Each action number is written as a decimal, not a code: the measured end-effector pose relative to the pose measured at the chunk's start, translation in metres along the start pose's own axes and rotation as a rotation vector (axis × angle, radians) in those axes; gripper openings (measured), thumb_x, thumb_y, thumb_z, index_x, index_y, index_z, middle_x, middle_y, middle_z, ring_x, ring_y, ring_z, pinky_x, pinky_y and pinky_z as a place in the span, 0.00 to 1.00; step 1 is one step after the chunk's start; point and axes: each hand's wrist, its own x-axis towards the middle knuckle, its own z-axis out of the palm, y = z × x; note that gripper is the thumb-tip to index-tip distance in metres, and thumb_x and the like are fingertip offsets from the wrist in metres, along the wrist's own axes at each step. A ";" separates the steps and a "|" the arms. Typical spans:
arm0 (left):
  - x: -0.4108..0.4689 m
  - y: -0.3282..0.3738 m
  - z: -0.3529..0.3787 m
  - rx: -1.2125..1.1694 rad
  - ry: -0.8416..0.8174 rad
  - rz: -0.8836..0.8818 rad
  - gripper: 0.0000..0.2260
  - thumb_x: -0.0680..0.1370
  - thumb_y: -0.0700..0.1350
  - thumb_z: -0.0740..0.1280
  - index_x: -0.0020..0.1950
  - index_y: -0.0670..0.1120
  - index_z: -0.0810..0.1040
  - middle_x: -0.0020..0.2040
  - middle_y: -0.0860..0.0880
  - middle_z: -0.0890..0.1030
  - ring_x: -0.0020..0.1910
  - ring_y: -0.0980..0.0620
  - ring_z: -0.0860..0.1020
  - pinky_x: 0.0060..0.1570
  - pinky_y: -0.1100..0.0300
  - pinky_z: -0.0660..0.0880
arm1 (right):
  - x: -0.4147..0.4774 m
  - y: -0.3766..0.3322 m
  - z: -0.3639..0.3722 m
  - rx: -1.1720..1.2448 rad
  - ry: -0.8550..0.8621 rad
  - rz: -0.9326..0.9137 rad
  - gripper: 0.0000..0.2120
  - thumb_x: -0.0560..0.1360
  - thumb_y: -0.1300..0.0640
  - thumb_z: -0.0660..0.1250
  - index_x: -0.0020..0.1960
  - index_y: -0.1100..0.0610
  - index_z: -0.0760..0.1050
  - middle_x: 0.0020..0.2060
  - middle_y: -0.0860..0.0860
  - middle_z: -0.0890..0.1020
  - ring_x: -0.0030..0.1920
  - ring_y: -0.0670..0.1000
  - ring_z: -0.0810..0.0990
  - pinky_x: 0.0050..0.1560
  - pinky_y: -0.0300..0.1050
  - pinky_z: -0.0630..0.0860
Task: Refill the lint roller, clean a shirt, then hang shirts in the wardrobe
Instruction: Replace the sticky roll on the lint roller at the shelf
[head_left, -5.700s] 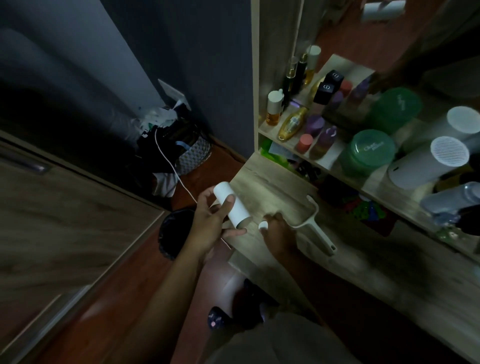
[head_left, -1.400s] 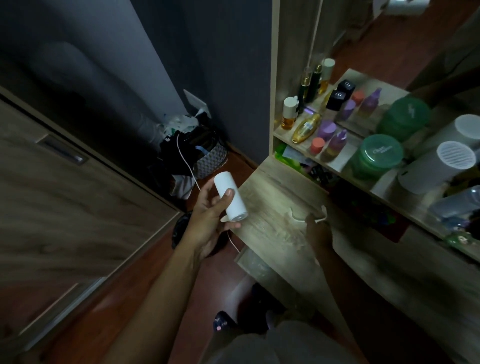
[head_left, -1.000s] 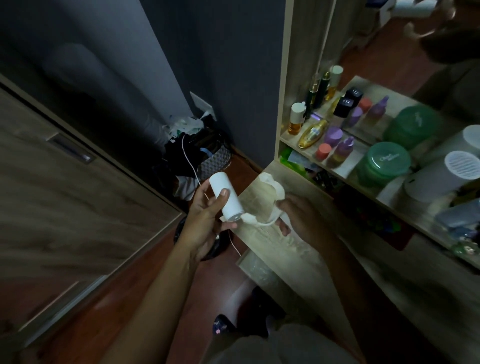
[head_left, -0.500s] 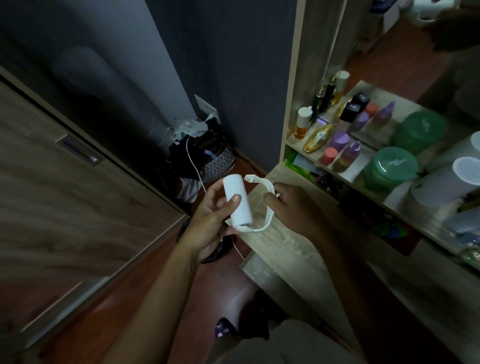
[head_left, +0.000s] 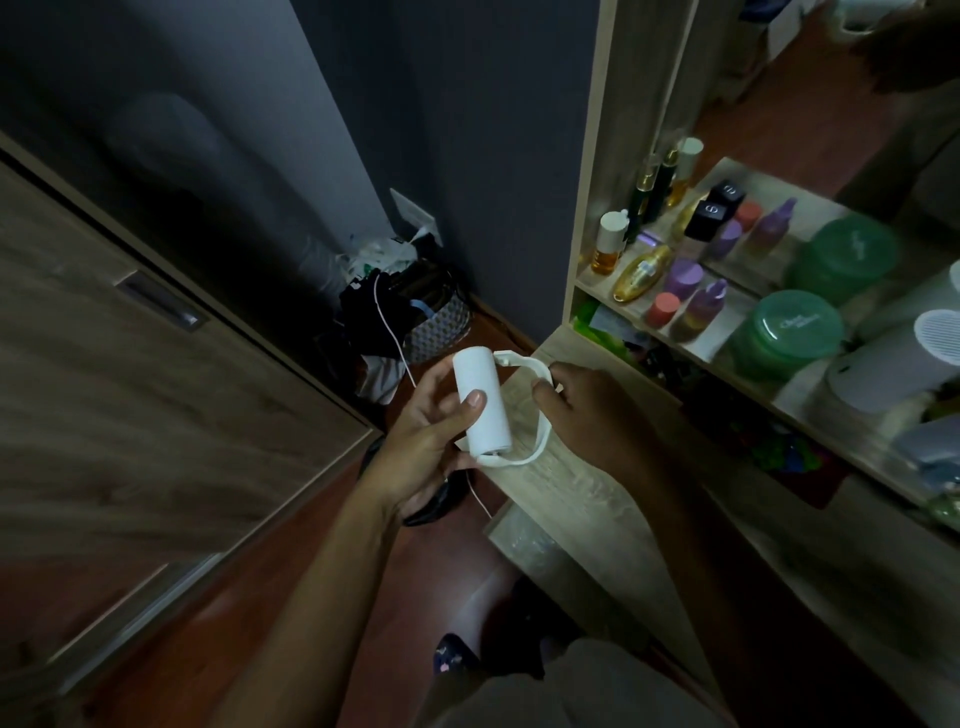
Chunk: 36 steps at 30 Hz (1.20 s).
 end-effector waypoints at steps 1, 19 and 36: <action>-0.001 0.000 0.001 0.004 -0.006 0.002 0.27 0.76 0.44 0.70 0.74 0.53 0.68 0.59 0.49 0.84 0.56 0.47 0.82 0.49 0.41 0.81 | -0.001 0.000 -0.001 -0.005 0.008 -0.006 0.14 0.81 0.51 0.62 0.37 0.54 0.72 0.30 0.51 0.78 0.32 0.51 0.78 0.35 0.50 0.77; -0.016 0.004 0.002 0.279 -0.139 0.082 0.26 0.77 0.39 0.69 0.72 0.50 0.65 0.54 0.47 0.84 0.54 0.48 0.83 0.41 0.51 0.82 | -0.015 -0.001 0.003 -0.145 0.102 -0.058 0.14 0.82 0.50 0.60 0.40 0.55 0.73 0.33 0.53 0.80 0.33 0.51 0.80 0.38 0.50 0.81; -0.026 -0.003 0.009 0.413 -0.097 0.242 0.27 0.77 0.38 0.71 0.73 0.48 0.65 0.56 0.44 0.84 0.52 0.47 0.84 0.40 0.55 0.81 | -0.023 -0.002 0.005 -0.134 0.292 -0.248 0.17 0.81 0.49 0.58 0.40 0.58 0.75 0.26 0.49 0.75 0.25 0.49 0.75 0.28 0.43 0.75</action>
